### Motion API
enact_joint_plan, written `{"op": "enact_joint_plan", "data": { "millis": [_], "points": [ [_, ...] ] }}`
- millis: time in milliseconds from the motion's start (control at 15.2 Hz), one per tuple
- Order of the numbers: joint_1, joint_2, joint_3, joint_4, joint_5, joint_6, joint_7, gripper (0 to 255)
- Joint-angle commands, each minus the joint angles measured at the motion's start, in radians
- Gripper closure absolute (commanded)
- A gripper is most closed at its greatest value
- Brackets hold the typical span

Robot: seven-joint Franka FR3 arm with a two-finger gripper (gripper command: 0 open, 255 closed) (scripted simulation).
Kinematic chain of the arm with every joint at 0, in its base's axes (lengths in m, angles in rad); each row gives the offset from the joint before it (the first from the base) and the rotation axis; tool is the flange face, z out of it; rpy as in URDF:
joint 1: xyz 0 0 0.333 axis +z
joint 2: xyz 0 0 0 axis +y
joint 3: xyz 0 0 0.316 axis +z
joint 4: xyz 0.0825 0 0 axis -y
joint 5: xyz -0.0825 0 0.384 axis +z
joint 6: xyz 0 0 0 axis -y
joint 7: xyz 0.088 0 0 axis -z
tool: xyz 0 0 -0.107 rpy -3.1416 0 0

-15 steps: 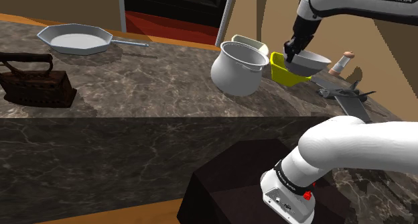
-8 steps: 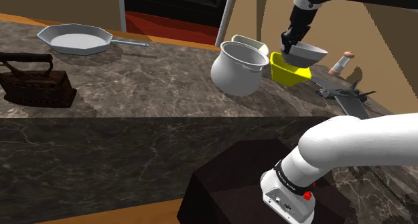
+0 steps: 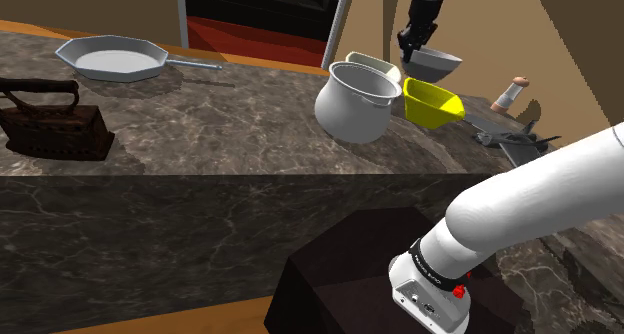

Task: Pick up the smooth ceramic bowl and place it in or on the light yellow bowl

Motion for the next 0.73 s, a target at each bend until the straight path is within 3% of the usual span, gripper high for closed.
{"op": "enact_joint_plan", "data": {
  "millis": [0, 660],
  "points": [
    [0.002, 0.086, -0.008, 0.092, 0.012, -0.001, -0.013, 255],
    [-0.019, 0.524, -0.038, 0.614, 0.102, -0.07, -0.099, 255]
  ]
}}
